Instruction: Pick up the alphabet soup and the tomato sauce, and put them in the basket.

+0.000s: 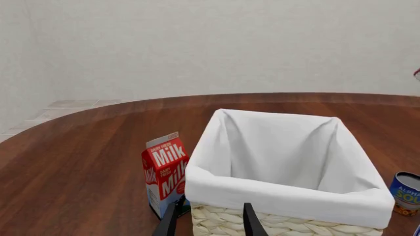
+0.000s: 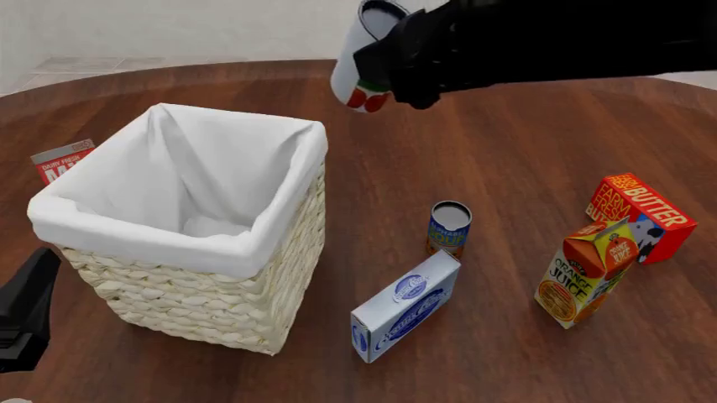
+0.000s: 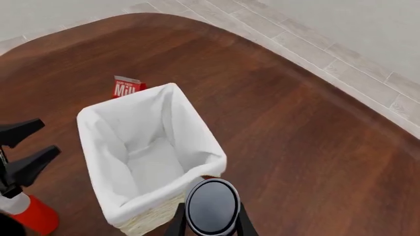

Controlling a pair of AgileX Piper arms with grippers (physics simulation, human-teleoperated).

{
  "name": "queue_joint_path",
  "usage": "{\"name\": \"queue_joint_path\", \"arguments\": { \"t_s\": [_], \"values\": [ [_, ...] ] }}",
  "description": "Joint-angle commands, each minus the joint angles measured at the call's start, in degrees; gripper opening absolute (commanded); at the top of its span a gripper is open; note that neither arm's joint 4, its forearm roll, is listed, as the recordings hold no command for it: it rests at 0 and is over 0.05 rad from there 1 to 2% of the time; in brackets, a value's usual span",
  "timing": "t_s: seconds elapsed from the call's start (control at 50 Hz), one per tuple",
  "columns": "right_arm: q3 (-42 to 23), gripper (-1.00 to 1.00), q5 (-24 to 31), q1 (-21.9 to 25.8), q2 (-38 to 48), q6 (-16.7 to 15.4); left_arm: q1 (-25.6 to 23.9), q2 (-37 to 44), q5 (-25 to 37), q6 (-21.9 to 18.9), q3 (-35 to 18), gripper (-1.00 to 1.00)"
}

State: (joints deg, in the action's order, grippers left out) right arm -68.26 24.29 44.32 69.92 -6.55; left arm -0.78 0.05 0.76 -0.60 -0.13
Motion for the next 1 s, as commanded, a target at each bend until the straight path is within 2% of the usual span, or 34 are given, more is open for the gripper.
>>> {"name": "queue_joint_path", "arguments": {
  "t_s": [0.02, 0.16, 1.0],
  "values": [
    [-0.99, -1.00, -1.10, 2.16, 2.19, 0.73, -0.03, 0.00, -0.13, 0.14, -0.01, 1.00],
    [-2.02, -1.00, -1.23, 4.38, 3.51, 0.55, -0.08, -0.02, -0.14, 0.26, 0.01, 1.00],
    [-5.26, -1.00, -2.44, 9.84, 9.38, -0.48, 0.07, -0.03, -0.37, 1.12, 0.05, 1.00]
  ]
}}
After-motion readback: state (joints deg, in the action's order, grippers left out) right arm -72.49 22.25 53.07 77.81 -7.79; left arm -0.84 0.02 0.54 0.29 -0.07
